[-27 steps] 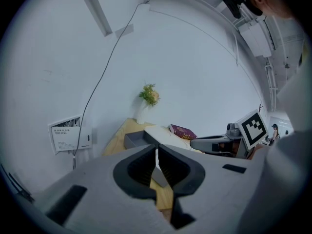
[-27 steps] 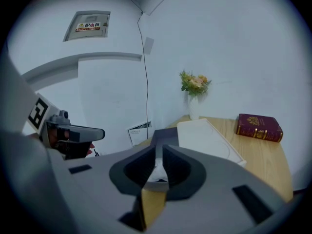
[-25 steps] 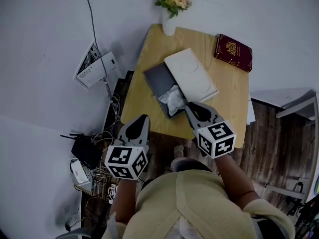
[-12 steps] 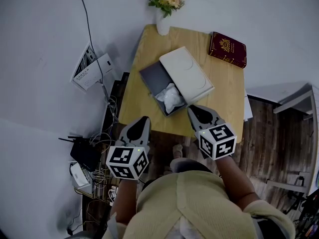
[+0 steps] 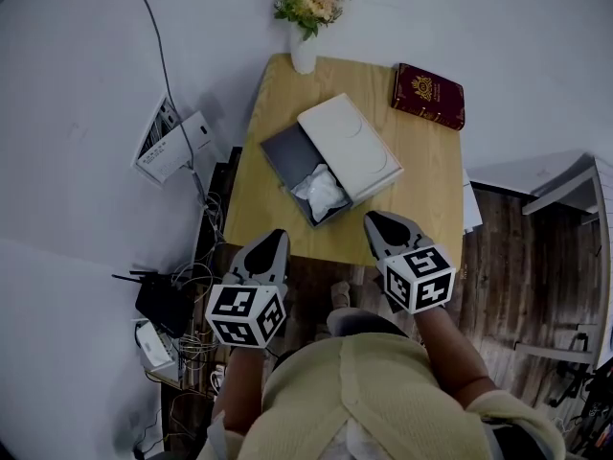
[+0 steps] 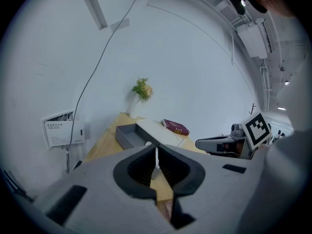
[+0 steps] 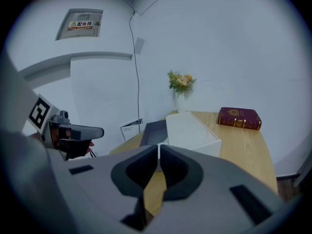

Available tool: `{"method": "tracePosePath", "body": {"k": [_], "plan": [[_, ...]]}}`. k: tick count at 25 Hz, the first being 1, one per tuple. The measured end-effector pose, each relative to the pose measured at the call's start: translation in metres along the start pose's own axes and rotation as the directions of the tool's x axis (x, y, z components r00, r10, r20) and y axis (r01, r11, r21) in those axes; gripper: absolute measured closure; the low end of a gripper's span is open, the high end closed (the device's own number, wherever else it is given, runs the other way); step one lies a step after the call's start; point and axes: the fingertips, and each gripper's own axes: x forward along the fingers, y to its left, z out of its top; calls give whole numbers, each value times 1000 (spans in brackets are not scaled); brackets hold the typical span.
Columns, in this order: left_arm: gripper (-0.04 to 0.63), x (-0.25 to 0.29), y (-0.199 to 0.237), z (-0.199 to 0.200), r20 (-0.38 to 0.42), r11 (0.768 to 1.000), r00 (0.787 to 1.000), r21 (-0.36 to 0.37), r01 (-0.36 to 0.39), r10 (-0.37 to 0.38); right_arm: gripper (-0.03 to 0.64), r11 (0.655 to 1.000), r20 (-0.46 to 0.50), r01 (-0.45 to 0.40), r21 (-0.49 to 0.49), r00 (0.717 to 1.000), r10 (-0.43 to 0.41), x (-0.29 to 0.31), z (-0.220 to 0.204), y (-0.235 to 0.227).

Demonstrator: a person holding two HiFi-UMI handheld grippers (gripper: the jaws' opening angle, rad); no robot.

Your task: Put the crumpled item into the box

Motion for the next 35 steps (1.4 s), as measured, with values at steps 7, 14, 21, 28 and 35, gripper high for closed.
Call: {"method": "tracePosePath", "body": {"k": [7, 14, 21, 28, 35], "plan": [[561, 2, -5, -5, -14, 1000, 1000, 1, 15, -15, 581, 1000, -8, 28, 13, 1000, -28, -10, -8, -6], [561, 1, -8, -11, -27, 1000, 1000, 11, 12, -11, 586, 999, 4, 42, 31, 999, -42, -18, -12, -7], [561, 0, -13, -15, -35, 1000, 999, 4, 13, -13, 588, 998, 7, 47, 42, 999, -47, -25, -17, -8], [561, -3, -21, -14, -24, 1000, 999, 15, 27, -27, 588, 998, 24, 45, 45, 999, -46, -30, -13, -7], [561, -7, -23, -17, -30, 999, 999, 24, 26, -25, 588, 999, 25, 33, 43, 999, -34, -31, -16, -1]]}}
